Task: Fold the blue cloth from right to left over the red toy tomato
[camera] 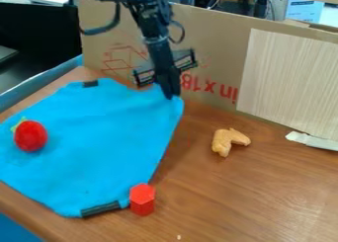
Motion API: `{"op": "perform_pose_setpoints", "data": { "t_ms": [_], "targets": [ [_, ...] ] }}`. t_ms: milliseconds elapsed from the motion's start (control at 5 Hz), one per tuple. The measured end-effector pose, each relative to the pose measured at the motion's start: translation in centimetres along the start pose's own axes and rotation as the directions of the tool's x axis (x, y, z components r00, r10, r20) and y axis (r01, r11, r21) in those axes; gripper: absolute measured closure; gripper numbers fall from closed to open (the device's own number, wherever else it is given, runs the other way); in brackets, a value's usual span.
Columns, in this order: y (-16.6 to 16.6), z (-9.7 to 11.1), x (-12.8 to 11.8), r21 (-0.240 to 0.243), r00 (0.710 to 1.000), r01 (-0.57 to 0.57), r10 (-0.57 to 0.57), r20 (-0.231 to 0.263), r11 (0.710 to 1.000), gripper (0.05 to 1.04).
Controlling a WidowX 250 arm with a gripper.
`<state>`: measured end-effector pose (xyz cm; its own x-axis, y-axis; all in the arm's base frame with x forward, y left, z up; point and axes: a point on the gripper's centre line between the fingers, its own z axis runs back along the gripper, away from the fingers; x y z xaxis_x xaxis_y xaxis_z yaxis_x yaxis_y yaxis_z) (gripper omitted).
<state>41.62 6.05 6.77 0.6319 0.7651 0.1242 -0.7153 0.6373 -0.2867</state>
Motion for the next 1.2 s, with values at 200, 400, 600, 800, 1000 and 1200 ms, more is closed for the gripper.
{"op": "perform_pose_setpoints", "data": {
  "t_ms": [200,400,600,800,1000,1200],
  "targets": [
    [1.0,2.0,0.0,-0.036,1.0,-0.014,0.013,-0.018,0.999,1.026],
    [3.6,3.2,0.0,-0.054,1.0,-0.009,0.008,-0.022,0.999,1.026],
    [6.2,4.7,0.1,-0.082,1.0,0.003,-0.005,-0.023,0.997,1.026],
    [8.9,6.1,1.0,-0.103,1.0,-0.021,0.019,-0.024,0.994,1.026],
    [11.0,6.9,1.4,-0.107,0.997,-0.054,0.048,-0.057,0.993,1.026],
    [13.4,8.7,3.3,-0.122,0.996,-0.091,0.088,-0.028,0.988,1.026]
  ]
}}
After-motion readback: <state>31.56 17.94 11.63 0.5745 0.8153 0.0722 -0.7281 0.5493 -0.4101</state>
